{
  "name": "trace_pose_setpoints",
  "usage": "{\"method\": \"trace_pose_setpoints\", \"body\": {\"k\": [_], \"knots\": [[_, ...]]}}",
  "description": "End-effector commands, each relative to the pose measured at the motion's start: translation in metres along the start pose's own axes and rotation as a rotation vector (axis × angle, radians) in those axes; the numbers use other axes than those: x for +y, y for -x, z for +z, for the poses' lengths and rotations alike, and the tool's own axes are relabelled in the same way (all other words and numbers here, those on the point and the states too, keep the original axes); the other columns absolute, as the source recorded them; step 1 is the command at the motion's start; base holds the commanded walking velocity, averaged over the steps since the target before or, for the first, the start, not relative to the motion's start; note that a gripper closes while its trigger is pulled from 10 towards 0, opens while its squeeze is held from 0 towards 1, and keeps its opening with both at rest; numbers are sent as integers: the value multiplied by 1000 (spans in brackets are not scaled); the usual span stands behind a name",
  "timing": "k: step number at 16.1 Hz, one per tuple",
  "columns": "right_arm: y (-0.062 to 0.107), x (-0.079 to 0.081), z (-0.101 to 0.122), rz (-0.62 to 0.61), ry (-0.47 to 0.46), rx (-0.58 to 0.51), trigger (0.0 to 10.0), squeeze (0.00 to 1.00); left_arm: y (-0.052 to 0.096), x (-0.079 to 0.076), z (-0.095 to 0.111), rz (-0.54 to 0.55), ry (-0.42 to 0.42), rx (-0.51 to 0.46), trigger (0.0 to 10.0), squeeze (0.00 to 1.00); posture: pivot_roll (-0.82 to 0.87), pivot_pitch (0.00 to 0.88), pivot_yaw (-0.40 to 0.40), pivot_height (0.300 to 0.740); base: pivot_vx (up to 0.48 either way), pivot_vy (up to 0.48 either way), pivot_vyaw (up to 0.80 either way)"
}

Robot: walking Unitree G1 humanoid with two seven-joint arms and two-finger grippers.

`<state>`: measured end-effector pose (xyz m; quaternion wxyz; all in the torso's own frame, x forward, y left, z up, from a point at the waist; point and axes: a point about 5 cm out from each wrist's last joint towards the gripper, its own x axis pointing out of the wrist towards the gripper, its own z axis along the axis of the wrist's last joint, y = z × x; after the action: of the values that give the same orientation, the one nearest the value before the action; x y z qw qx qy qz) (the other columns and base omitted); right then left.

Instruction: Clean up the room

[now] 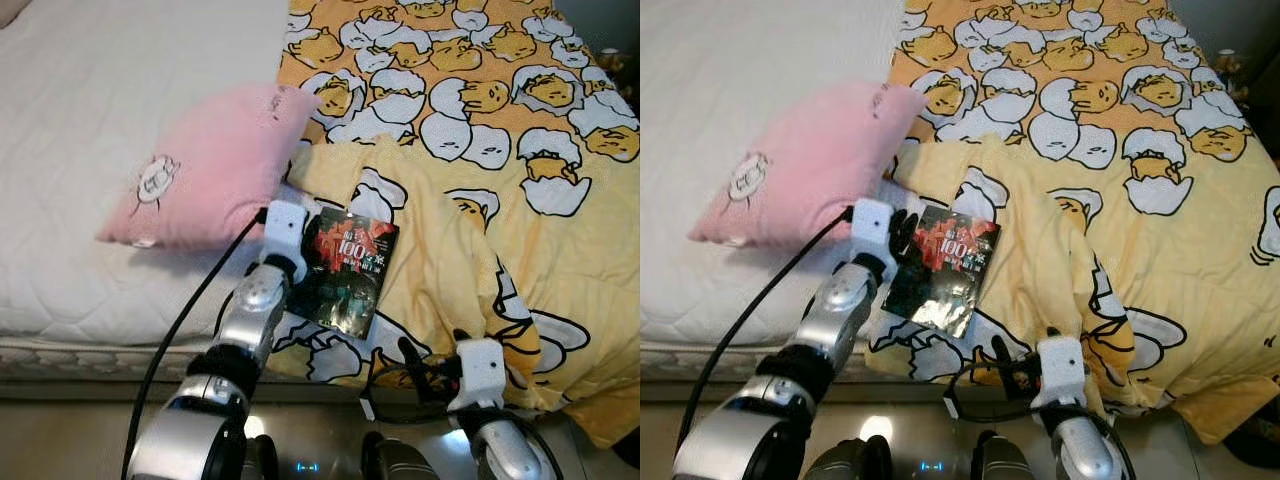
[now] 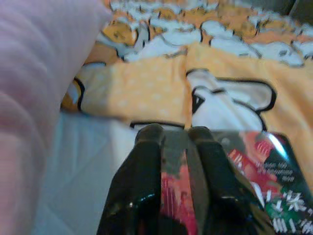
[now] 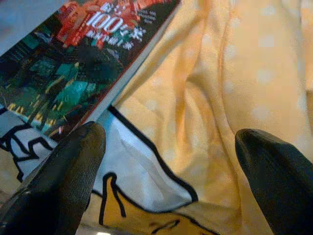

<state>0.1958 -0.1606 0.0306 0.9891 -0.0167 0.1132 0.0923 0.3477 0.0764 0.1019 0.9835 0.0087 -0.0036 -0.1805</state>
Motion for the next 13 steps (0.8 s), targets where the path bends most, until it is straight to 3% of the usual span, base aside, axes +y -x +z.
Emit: {"method": "trace_pose_setpoints", "body": {"k": [1,3,6,7,9,13], "knots": [[-1,-1,-2,-6,-1,18,10000,0,-4,-6,19,-40,-35,-97,10000,1000,-143,148,4,740,0,0,0],[-11,1,11,-8,-34,-32,10000,0,-4,-19,30,-123,-101,-147,10000,1000,-133,146,4,740,0,0,0],[-13,-2,15,-43,16,-56,10000,0,12,-9,-15,-99,-126,39,10000,1000,-125,146,0,740,0,0,0],[-11,-4,14,-59,38,-57,10000,0,13,-7,-19,-89,-126,58,10000,1000,-128,152,-4,740,0,0,0],[4,-3,10,-40,85,-50,10000,0,17,3,-36,-37,-129,162,10000,1000,-151,173,-28,740,0,0,0],[42,-5,-4,-44,99,14,10000,0,3,6,-25,42,-129,160,10000,1000,-220,225,-58,740,0,0,0]]}}
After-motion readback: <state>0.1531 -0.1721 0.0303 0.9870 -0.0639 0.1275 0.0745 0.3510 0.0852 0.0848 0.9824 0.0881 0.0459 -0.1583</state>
